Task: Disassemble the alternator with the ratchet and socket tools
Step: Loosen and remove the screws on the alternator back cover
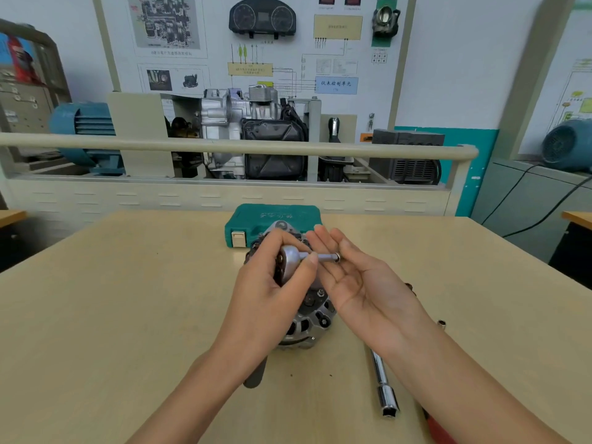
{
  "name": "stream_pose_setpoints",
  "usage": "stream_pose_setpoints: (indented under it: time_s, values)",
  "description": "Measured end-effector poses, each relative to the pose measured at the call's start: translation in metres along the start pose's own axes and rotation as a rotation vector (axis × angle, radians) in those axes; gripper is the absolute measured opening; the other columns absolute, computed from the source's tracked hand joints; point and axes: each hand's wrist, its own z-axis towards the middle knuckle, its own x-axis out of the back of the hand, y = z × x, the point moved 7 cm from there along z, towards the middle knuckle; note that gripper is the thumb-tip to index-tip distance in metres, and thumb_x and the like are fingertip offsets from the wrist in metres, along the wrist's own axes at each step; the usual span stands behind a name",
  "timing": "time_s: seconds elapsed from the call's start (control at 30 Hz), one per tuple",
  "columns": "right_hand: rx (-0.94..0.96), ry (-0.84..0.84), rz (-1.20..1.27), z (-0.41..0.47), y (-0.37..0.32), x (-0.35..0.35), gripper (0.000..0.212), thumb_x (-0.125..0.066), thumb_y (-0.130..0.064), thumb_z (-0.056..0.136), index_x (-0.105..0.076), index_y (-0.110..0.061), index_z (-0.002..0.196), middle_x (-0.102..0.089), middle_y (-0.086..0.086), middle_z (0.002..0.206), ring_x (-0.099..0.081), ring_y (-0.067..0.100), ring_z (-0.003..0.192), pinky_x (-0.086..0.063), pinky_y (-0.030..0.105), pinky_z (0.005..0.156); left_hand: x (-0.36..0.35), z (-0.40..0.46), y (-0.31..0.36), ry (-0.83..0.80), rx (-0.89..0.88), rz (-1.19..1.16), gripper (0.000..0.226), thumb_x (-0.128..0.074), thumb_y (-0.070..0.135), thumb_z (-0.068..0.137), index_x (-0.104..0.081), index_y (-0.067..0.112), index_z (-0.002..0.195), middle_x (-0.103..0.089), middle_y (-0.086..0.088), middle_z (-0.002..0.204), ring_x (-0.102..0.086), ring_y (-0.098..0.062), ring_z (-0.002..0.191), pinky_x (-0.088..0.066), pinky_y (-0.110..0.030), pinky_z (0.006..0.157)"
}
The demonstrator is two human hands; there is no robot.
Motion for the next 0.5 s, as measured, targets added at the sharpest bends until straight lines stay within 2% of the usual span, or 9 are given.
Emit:
stream_pose_setpoints:
  time_s: [0.13,0.3,0.4,0.5]
  values:
    - [0.059,0.008,-0.103,-0.002,0.000,-0.001,0.019,-0.039,-0.003,0.098,-0.057,0.000,0.098,-0.073,0.014,0.092,-0.069,0.020,0.093,-0.056,0.031,0.075,-0.003,-0.003,0.000,0.014,-0.030,0.037,0.017,-0.056,0.020,0.086,-0.047,0.009,0.076,-0.036,0.011,0.052,-0.037,-0.002,0.050,-0.032,-0.008,0.048]
    - [0.068,0.049,-0.054,-0.004,-0.002,-0.005,0.019,-0.037,0.000,0.098,-0.056,0.002,0.096,-0.072,0.013,0.080,-0.071,0.020,0.078,-0.058,0.028,0.072,-0.008,-0.008,-0.005,-0.011,-0.056,0.054,0.018,-0.054,0.027,0.085,-0.042,0.020,0.074,-0.031,0.010,0.049,-0.032,-0.003,0.048,-0.030,-0.013,0.046]
    - [0.062,0.047,-0.011,-0.005,-0.002,-0.010,0.021,-0.034,0.000,0.099,-0.055,0.001,0.097,-0.072,0.013,0.078,-0.071,0.020,0.075,-0.056,0.030,0.076,-0.008,-0.008,-0.004,0.008,-0.075,0.046,0.017,-0.054,0.027,0.084,-0.041,0.023,0.074,-0.033,0.007,0.049,-0.034,-0.004,0.048,-0.030,-0.013,0.046]
    - [0.052,0.034,0.087,-0.007,0.000,-0.017,0.020,-0.033,0.001,0.099,-0.053,0.000,0.098,-0.071,0.015,0.077,-0.069,0.025,0.079,-0.052,0.039,0.082,-0.005,-0.008,-0.001,0.060,-0.086,0.010,0.014,-0.054,0.024,0.084,-0.044,0.019,0.075,-0.038,0.003,0.051,-0.037,-0.002,0.048,-0.031,-0.011,0.045]
